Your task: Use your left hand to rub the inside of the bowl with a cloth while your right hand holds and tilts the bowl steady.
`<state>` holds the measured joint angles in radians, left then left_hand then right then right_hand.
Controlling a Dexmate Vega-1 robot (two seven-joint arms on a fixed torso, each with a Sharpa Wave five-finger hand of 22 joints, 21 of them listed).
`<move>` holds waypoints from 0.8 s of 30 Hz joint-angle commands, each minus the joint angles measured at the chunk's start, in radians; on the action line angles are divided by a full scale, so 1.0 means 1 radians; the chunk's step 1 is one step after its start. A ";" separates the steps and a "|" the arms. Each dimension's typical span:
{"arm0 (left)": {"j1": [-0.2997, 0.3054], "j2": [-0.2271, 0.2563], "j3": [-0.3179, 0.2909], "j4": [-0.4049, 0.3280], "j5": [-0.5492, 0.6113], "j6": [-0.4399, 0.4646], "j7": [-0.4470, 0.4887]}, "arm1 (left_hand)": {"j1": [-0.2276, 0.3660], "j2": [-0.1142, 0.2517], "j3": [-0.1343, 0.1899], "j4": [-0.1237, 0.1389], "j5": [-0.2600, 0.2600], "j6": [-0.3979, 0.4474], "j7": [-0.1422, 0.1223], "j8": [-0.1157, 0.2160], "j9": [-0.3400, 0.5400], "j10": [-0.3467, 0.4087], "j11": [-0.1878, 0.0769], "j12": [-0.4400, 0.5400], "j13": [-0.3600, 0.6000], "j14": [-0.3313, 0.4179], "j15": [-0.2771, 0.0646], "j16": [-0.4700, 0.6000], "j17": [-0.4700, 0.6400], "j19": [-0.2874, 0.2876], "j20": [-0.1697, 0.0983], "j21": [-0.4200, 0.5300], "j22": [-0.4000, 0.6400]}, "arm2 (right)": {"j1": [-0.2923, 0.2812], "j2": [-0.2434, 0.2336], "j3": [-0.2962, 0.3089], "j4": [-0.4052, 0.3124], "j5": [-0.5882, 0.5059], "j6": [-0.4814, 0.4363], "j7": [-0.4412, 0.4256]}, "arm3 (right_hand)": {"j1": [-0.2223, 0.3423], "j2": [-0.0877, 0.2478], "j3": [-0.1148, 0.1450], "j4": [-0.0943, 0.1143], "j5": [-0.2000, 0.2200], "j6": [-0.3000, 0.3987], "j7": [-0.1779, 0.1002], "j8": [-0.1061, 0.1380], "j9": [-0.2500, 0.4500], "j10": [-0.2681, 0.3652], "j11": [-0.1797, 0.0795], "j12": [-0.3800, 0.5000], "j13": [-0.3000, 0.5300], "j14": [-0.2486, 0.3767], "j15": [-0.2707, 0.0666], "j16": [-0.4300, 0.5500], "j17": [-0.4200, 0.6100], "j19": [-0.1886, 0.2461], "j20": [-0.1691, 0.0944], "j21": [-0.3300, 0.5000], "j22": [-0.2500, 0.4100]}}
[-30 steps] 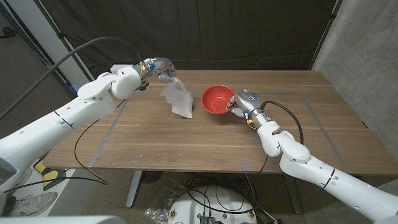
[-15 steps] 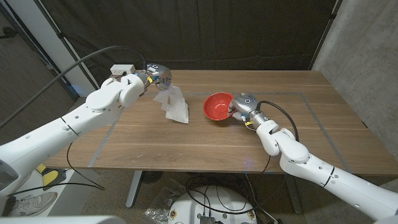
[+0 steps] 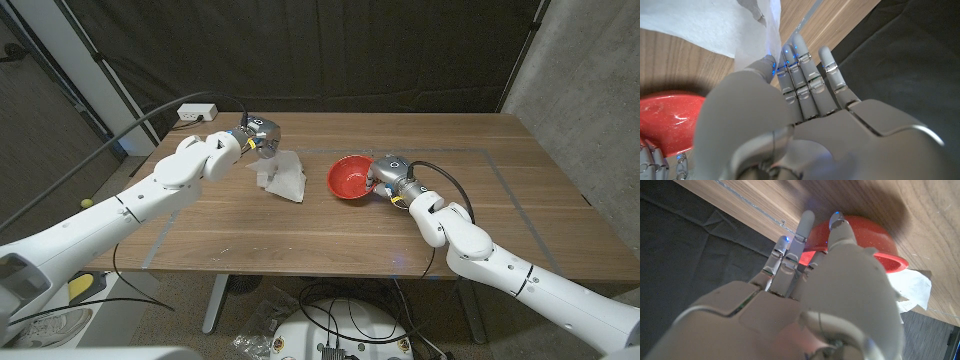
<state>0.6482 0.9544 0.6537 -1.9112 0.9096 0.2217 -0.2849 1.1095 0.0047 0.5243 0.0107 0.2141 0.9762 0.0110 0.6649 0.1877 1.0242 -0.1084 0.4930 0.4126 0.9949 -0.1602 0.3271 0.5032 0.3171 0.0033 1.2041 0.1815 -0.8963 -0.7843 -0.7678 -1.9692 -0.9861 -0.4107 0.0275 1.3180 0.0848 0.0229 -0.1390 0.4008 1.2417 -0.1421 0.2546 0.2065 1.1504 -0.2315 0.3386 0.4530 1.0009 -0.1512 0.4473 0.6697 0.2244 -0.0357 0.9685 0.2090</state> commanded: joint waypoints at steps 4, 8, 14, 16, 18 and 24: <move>-0.013 -0.014 0.012 0.016 0.025 -0.045 -0.067 | -0.043 -0.066 -0.021 0.021 -0.002 -0.201 -0.070 -0.142 -0.005 -0.098 -0.036 -0.106 -0.062 -0.109 -0.039 -0.065 -0.034 -0.058 0.014 -0.032 -0.001 | 0.008 0.017 -0.012 0.008 -0.030 -0.028 0.064 | -0.015 0.013 0.019 0.015 0.001 -0.014 -0.021 -0.011 0.007 0.160 0.097 -0.008 0.024 -0.008 -0.086 -0.009 0.008 -0.012 -0.003 0.008 -0.001; -0.008 -0.011 -0.004 0.010 -0.001 -0.044 -0.085 | -0.079 -0.106 -0.047 0.036 0.010 -0.322 -0.101 -0.241 -0.002 -0.234 -0.008 -0.195 -0.096 -0.202 -0.026 -0.105 -0.056 -0.098 0.024 -0.061 -0.002 | 0.015 0.024 -0.013 -0.008 -0.029 -0.057 0.132 | -0.029 0.029 0.025 0.024 -0.011 -0.041 -0.031 -0.026 0.001 0.111 0.084 -0.037 0.028 -0.065 -0.083 -0.052 -0.004 -0.037 0.021 0.009 -0.007; -0.002 -0.008 -0.028 0.006 -0.060 -0.054 -0.092 | -0.184 -0.121 -0.109 0.092 0.028 -0.372 -0.121 -0.315 0.003 -0.375 0.014 -0.295 -0.143 -0.401 0.028 -0.145 -0.124 -0.180 0.031 -0.127 -0.006 | 0.013 0.024 -0.010 -0.026 -0.032 -0.080 0.161 | -0.073 0.035 0.032 0.040 -0.040 -0.112 -0.038 -0.056 -0.009 0.003 0.079 -0.092 0.016 -0.123 -0.077 -0.161 -0.085 -0.065 0.046 0.010 -0.018; -0.005 -0.006 -0.032 0.004 -0.076 -0.061 -0.101 | -0.203 -0.125 -0.123 0.100 0.036 -0.410 -0.130 -0.343 0.003 -0.407 0.019 -0.304 -0.152 -0.443 0.044 -0.146 -0.140 -0.210 0.037 -0.151 -0.007 | 0.011 0.020 -0.005 -0.036 -0.026 -0.084 0.173 | -0.090 0.029 0.031 0.045 -0.045 -0.135 -0.041 -0.062 -0.013 -0.033 0.082 -0.105 0.012 -0.127 -0.075 -0.183 -0.104 -0.077 0.061 0.007 -0.020; -0.008 -0.003 -0.037 0.003 -0.094 -0.068 -0.110 | -0.220 -0.132 -0.136 0.105 0.042 -0.451 -0.138 -0.368 0.003 -0.447 0.019 -0.312 -0.159 -0.484 0.058 -0.148 -0.153 -0.234 0.041 -0.170 -0.008 | 0.012 0.014 -0.002 -0.047 -0.023 -0.087 0.190 | -0.119 0.024 0.027 0.056 -0.050 -0.177 -0.038 -0.072 -0.016 -0.070 0.089 -0.118 0.006 -0.135 -0.073 -0.206 -0.123 -0.090 0.074 0.003 -0.021; -0.001 0.009 -0.064 -0.002 -0.160 -0.093 -0.096 | -0.301 -0.142 -0.197 0.127 0.073 -0.611 -0.146 -0.456 0.008 -0.607 0.039 -0.316 -0.180 -0.622 0.100 -0.144 -0.196 -0.311 0.062 -0.245 -0.007 | 0.008 0.002 0.008 -0.084 -0.018 -0.116 0.254 | -0.268 -0.034 -0.037 0.120 -0.027 -0.361 -0.059 -0.078 -0.017 -0.218 0.110 -0.154 -0.025 -0.197 -0.063 -0.247 -0.171 -0.148 0.121 -0.039 -0.025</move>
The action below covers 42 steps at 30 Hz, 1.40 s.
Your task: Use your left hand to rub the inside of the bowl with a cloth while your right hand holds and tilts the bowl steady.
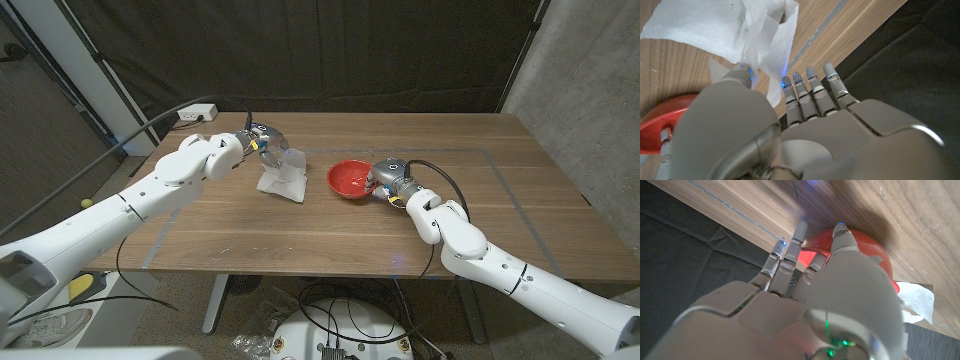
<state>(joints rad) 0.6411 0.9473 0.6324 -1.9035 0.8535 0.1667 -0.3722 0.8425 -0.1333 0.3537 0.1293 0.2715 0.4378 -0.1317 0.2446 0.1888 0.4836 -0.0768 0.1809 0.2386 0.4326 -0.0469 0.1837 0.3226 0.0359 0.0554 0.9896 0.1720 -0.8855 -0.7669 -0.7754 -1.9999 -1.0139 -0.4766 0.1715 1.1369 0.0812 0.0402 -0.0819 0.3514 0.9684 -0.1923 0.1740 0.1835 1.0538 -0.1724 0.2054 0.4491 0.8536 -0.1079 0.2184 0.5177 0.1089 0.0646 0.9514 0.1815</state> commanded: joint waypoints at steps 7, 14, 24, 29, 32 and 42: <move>0.014 0.033 -0.085 0.001 -0.233 -0.092 0.006 | -0.134 0.005 -0.091 0.026 0.040 -0.264 -0.005 -0.066 0.009 -0.225 0.013 0.001 -0.016 -0.203 0.029 0.002 -0.044 -0.116 0.034 -0.109 0.006 | -0.009 -0.025 0.022 -0.087 0.007 -0.080 0.164 | -0.198 -0.088 -0.138 0.115 0.067 -0.338 0.015 -0.002 0.008 -0.391 0.064 -0.017 -0.098 -0.265 -0.050 -0.044 -0.061 -0.096 0.050 -0.081 0.002; 0.004 0.054 -0.113 0.022 -0.372 -0.153 -0.024 | -0.173 -0.014 -0.132 0.018 0.044 -0.347 0.002 -0.068 0.008 -0.299 0.032 0.003 -0.018 -0.281 0.063 0.000 -0.057 -0.150 0.045 -0.145 0.006 | -0.015 -0.030 0.036 -0.101 0.032 -0.083 0.178 | -0.316 -0.150 -0.233 0.168 0.045 -0.442 0.021 0.002 0.010 -0.539 0.068 -0.019 -0.140 -0.382 -0.029 -0.039 -0.094 -0.155 0.039 -0.133 0.003; -0.012 0.076 -0.151 0.080 -0.596 -0.242 -0.080 | -0.213 -0.031 -0.190 0.010 0.047 -0.439 0.018 -0.069 0.007 -0.385 0.063 0.005 -0.020 -0.362 0.111 0.000 -0.072 -0.182 0.055 -0.184 0.008 | -0.015 -0.037 0.052 -0.113 0.083 -0.073 0.175 | -0.413 -0.168 -0.309 0.211 0.033 -0.570 0.057 -0.003 0.011 -0.633 0.130 -0.012 -0.170 -0.484 0.021 -0.036 -0.117 -0.191 0.070 -0.177 0.004; -0.010 0.087 -0.168 0.111 -0.690 -0.288 -0.091 | -0.217 -0.029 -0.210 0.003 0.051 -0.507 0.038 -0.075 0.007 -0.428 0.088 0.006 -0.021 -0.399 0.124 0.001 -0.078 -0.205 0.063 -0.205 0.009 | -0.028 -0.044 0.077 -0.122 0.149 -0.051 0.144 | -0.452 -0.189 -0.350 0.220 0.029 -0.636 0.086 0.004 0.011 -0.706 0.163 -0.015 -0.185 -0.559 0.065 -0.037 -0.130 -0.217 0.092 -0.205 0.005; -0.002 0.092 -0.180 0.133 -0.745 -0.314 -0.091 | -0.219 -0.028 -0.218 0.001 0.053 -0.534 0.051 -0.074 0.007 -0.443 0.099 0.007 -0.021 -0.409 0.129 0.004 -0.080 -0.209 0.062 -0.211 0.010 | -0.044 -0.045 0.102 -0.127 0.211 -0.034 0.110 | -0.513 -0.172 -0.366 0.242 0.028 -0.658 0.110 0.008 0.012 -0.732 0.187 -0.009 -0.195 -0.597 0.099 -0.033 -0.136 -0.236 0.108 -0.224 0.006; 0.046 0.170 -0.216 0.113 -0.774 -0.338 -0.063 | -0.185 0.030 -0.199 -0.010 0.065 -0.554 0.058 -0.062 0.006 -0.476 0.101 0.010 -0.023 -0.435 0.133 0.007 -0.085 -0.217 0.066 -0.225 0.012 | -0.071 -0.032 0.122 -0.162 0.297 -0.064 0.014 | -0.629 -0.145 -0.376 0.233 0.036 -0.851 0.149 -0.002 0.010 -0.952 0.246 -0.024 -0.231 -0.757 0.166 -0.033 -0.171 -0.300 0.125 -0.298 0.004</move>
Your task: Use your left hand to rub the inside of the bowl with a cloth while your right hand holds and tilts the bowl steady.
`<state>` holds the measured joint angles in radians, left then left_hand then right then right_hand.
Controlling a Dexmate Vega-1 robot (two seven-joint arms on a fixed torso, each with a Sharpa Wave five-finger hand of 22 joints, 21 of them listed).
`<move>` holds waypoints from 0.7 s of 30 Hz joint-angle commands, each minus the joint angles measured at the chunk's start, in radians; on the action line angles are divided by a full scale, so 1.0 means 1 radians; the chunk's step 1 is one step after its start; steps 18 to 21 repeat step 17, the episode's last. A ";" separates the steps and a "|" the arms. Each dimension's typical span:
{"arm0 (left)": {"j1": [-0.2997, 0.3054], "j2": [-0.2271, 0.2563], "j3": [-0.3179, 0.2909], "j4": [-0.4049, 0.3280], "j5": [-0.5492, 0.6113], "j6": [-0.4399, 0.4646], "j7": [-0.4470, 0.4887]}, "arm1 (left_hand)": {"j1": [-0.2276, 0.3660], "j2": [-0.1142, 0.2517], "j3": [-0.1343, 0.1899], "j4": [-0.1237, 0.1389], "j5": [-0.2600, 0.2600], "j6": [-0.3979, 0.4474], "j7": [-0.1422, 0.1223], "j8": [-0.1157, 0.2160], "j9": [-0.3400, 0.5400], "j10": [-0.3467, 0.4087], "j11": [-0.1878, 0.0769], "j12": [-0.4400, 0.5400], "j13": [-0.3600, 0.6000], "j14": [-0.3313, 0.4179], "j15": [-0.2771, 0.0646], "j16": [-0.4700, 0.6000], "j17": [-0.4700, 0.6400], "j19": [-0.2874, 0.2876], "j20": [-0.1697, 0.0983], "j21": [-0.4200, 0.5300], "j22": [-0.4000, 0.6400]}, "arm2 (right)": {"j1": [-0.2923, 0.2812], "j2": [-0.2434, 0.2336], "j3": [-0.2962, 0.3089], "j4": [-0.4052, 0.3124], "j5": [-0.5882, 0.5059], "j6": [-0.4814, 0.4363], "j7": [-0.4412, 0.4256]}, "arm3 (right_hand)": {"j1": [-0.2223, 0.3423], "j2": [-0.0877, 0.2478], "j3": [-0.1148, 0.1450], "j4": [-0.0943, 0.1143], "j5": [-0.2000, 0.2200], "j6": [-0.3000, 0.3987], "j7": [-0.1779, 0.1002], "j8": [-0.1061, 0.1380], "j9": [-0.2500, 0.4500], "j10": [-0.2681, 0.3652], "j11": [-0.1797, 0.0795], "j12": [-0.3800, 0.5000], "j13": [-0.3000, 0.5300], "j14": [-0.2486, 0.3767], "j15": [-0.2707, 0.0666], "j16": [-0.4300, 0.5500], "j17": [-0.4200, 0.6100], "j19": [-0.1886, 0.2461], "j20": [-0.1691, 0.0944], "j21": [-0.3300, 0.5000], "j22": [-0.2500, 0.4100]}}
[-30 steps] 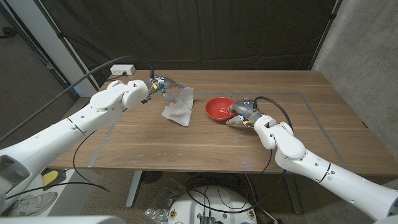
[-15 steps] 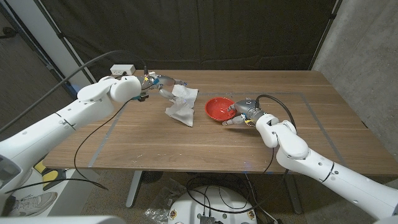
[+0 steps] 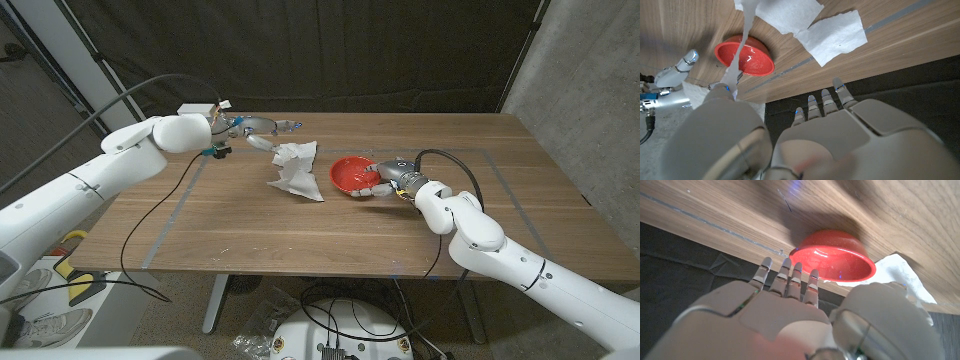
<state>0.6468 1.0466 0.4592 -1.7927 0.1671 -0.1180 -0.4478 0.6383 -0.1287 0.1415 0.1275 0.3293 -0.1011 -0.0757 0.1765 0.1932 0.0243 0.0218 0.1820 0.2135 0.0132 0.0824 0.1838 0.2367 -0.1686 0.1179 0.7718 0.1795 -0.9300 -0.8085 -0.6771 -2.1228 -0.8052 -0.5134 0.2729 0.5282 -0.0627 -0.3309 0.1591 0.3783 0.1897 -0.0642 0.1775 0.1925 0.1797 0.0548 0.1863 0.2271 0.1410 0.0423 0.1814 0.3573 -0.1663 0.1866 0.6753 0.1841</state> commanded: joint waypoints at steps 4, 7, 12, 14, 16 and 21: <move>0.076 0.101 -0.073 -0.002 -0.105 -0.076 0.045 | 0.032 0.033 0.018 -0.015 0.009 -0.023 0.008 0.007 0.001 -0.024 0.002 0.010 0.002 -0.027 0.005 0.007 -0.002 -0.017 0.003 -0.012 0.004 | -0.051 0.017 0.029 -0.074 0.069 -0.083 -0.143 | -0.030 -0.001 -0.004 -0.010 0.011 -0.102 0.034 0.000 0.002 -0.122 0.042 -0.005 -0.015 -0.085 0.036 0.000 -0.019 -0.043 0.007 -0.039 0.001; 0.116 0.124 -0.101 -0.011 -0.131 -0.080 0.074 | 0.038 0.036 0.019 -0.018 0.009 -0.018 0.017 0.011 0.001 -0.021 0.004 0.014 0.001 -0.027 0.004 0.009 -0.003 -0.016 0.001 -0.014 0.005 | -0.077 0.021 0.046 -0.094 0.071 -0.118 -0.193 | -0.034 0.002 -0.003 -0.010 0.013 -0.106 0.041 0.004 0.002 -0.132 0.050 -0.002 -0.017 -0.104 0.043 -0.002 -0.022 -0.055 0.007 -0.048 0.001; 0.149 0.132 -0.109 0.007 -0.154 -0.077 0.091 | 0.042 0.042 0.020 -0.019 0.010 0.000 0.021 0.020 0.001 -0.016 0.010 0.019 0.001 -0.022 0.004 0.013 -0.004 -0.014 0.001 -0.016 0.005 | -0.087 0.019 0.056 -0.104 0.085 -0.144 -0.234 | -0.036 0.011 0.001 -0.010 0.015 -0.092 0.043 0.012 0.001 -0.130 0.050 0.004 -0.019 -0.111 0.048 0.001 -0.025 -0.061 0.010 -0.055 0.002; 0.149 0.125 -0.102 0.026 -0.163 -0.074 0.086 | 0.043 0.045 0.021 -0.019 0.010 -0.001 0.025 0.020 0.001 -0.015 0.015 0.020 0.001 -0.023 0.004 0.013 -0.004 -0.015 0.000 -0.017 0.005 | -0.081 0.017 0.054 -0.101 0.094 -0.142 -0.241 | -0.036 0.016 0.003 -0.010 0.016 -0.090 0.045 0.014 0.001 -0.125 0.048 0.008 -0.020 -0.111 0.047 0.003 -0.026 -0.060 0.010 -0.056 0.002; 0.156 0.122 -0.100 0.037 -0.165 -0.069 0.097 | 0.044 0.050 0.021 -0.018 0.010 -0.001 0.032 0.020 0.001 -0.013 0.019 0.022 0.001 -0.022 0.005 0.015 -0.004 -0.016 0.001 -0.018 0.005 | -0.068 0.016 0.050 -0.096 0.101 -0.140 -0.242 | -0.036 0.018 0.004 -0.011 0.016 -0.091 0.045 0.014 0.001 -0.121 0.049 0.010 -0.021 -0.108 0.046 0.005 -0.027 -0.060 0.010 -0.057 0.002; 0.158 0.121 -0.100 0.040 -0.171 -0.066 0.097 | 0.044 0.051 0.022 -0.018 0.010 -0.001 0.038 0.020 0.001 -0.013 0.019 0.022 0.000 -0.022 0.004 0.016 -0.004 -0.017 0.000 -0.019 0.005 | -0.067 0.017 0.055 -0.093 0.114 -0.131 -0.250 | -0.036 0.019 0.005 -0.011 0.017 -0.090 0.046 0.014 0.001 -0.122 0.048 0.010 -0.021 -0.108 0.046 0.006 -0.027 -0.059 0.010 -0.057 0.002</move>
